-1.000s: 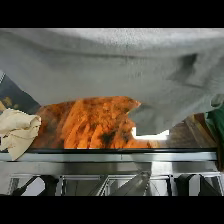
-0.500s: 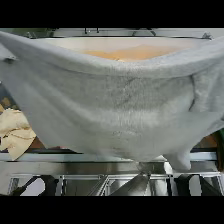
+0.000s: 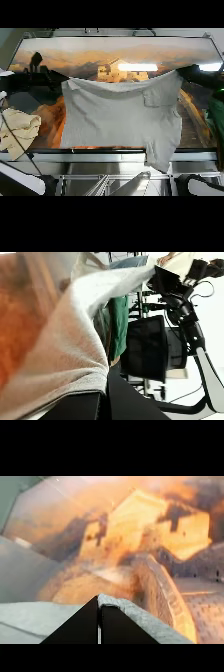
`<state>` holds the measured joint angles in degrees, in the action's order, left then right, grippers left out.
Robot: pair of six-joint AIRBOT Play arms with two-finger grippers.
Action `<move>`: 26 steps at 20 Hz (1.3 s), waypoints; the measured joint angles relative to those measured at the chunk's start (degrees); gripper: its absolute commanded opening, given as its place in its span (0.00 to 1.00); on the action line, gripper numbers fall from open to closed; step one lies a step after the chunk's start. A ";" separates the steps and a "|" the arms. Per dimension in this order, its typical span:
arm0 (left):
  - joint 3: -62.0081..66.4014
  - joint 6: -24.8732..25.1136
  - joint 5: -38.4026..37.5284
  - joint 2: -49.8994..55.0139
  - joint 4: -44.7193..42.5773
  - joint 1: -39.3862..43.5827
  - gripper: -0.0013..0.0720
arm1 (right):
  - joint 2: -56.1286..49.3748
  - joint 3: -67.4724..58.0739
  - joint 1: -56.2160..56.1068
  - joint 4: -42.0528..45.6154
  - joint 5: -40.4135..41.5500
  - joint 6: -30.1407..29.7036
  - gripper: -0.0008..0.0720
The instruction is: Fold the shirts.
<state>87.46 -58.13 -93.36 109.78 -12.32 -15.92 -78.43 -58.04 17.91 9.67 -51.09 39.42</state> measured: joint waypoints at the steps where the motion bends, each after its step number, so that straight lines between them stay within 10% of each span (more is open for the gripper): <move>1: 2.62 -1.14 0.26 3.91 -0.24 0.11 0.04 | -4.52 -1.46 -0.28 -1.97 0.31 -0.50 0.03; 8: 19.52 -9.94 0.46 19.67 -2.12 -0.94 0.02 | -21.99 -10.60 1.77 -8.20 -7.02 1.09 0.03; 22: 26.18 -18.82 -4.83 23.32 -21.51 -1.29 0.02 | -26.34 -11.96 4.94 9.81 -14.67 7.69 0.03; 26: 26.01 -18.38 -7.13 23.39 -22.16 -0.96 0.22 | -26.60 -12.00 4.87 10.54 -14.84 8.00 0.26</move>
<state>113.47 -76.51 -100.49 133.16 -34.48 -16.88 -105.03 -70.04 22.79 20.21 -65.93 47.42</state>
